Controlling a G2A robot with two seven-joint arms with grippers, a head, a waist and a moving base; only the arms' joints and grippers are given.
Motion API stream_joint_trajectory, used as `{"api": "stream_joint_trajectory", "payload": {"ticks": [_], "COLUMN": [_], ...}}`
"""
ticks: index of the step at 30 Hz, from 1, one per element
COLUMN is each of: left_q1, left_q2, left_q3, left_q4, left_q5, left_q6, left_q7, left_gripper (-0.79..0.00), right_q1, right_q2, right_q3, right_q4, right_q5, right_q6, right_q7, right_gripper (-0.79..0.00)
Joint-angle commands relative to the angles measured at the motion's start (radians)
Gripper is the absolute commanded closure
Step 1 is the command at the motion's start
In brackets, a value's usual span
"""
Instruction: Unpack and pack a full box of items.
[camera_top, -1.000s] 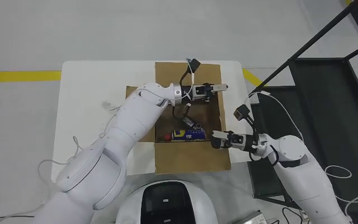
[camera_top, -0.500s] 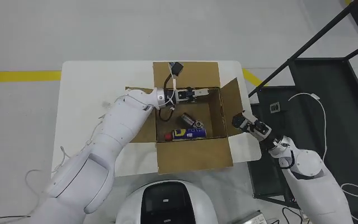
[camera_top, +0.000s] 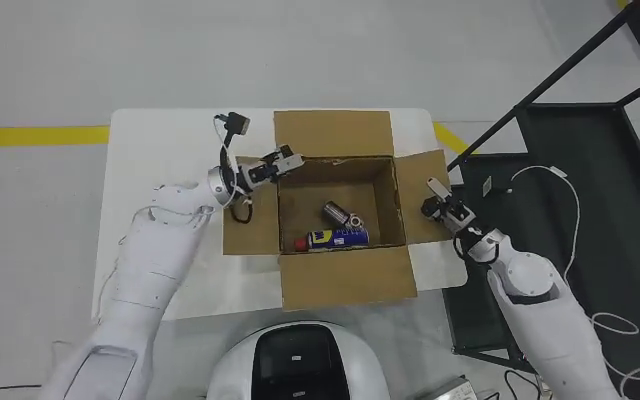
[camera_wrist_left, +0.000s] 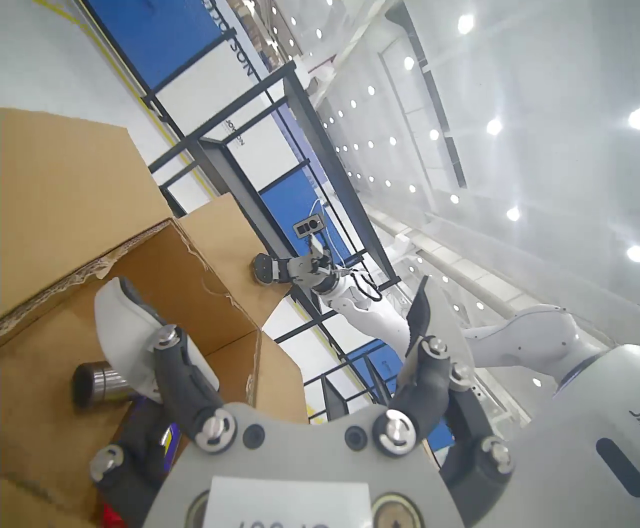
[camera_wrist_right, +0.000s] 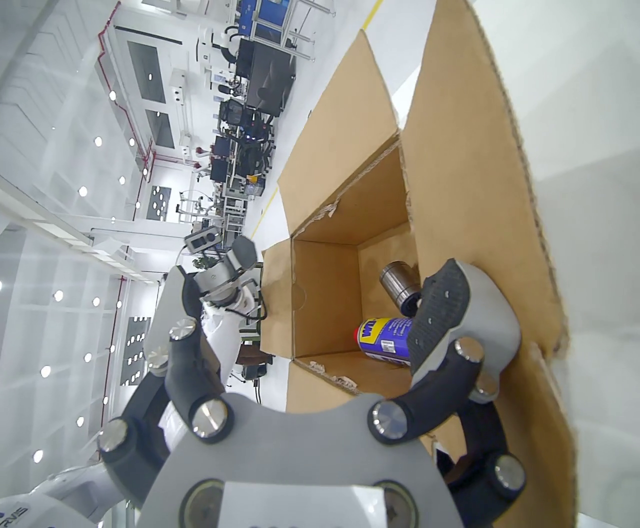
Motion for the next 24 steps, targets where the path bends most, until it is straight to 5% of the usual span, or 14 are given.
{"api": "stream_joint_trajectory", "payload": {"ticks": [1, 8, 24], "left_q1": [0.125, 0.283, 0.320], "left_q2": [0.029, 0.066, 0.119], "left_q3": [-0.110, -0.255, -0.392], "left_q4": [-0.211, -0.392, -0.352], "left_q5": [0.029, 0.052, 0.045], "left_q6": [0.086, 0.198, 0.290], "left_q7": [0.001, -0.001, -0.161], "left_gripper": [-0.785, -0.785, -0.785], "right_q1": [0.018, 0.074, 0.195], "right_q2": [-0.003, -0.011, -0.036], "right_q3": [-0.020, -0.076, -0.209], "right_q4": [0.025, 0.083, 0.128], "right_q5": [-0.023, -0.055, -0.064], "right_q6": [0.020, 0.072, 0.096], "right_q7": [-0.002, 0.032, 0.113], "right_gripper": [-0.785, -0.785, -0.785]}}
